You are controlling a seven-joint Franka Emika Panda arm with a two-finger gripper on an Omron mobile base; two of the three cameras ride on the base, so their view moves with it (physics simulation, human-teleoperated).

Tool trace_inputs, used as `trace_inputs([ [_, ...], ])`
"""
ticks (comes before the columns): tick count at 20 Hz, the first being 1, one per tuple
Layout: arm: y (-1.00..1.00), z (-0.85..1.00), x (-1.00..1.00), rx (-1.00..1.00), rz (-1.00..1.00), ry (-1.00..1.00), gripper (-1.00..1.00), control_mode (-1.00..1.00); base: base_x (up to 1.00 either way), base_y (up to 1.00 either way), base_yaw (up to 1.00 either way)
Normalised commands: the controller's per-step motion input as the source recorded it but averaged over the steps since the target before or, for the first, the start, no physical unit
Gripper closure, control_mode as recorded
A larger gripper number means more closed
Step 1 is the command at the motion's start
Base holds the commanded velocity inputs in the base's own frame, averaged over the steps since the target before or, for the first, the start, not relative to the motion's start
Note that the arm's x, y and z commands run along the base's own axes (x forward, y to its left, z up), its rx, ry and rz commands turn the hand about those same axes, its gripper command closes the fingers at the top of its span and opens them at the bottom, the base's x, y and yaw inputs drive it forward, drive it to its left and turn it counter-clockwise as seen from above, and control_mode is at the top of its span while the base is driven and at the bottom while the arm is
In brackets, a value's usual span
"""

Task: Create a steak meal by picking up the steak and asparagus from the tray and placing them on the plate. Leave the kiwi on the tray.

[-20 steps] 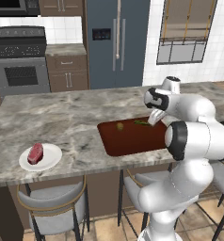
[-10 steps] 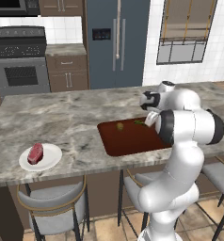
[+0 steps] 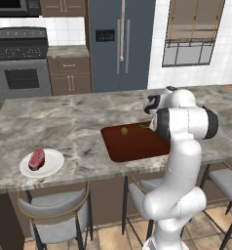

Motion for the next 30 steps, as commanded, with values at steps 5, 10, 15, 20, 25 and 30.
trace_inputs([
  [5,-0.10,-0.22,0.45,0.00,0.00,0.00,-1.00,-1.00,0.00,0.00,0.00],
  [10,-0.07,-0.25,0.45,0.00,0.01,0.00,-1.00,-1.00,0.00,0.00,0.00],
  [15,-0.04,-0.30,0.44,0.00,0.01,0.00,-1.00,-1.00,0.00,0.00,0.00],
  [20,-0.02,-0.33,0.33,0.00,0.00,0.00,-1.00,-1.00,0.00,0.00,0.00],
  [25,-0.07,-0.26,0.18,0.00,0.00,0.00,-1.00,-1.00,0.00,0.00,0.00],
  [30,-0.01,-0.35,-0.06,0.00,0.00,0.02,1.00,-1.00,0.00,0.00,0.00],
])
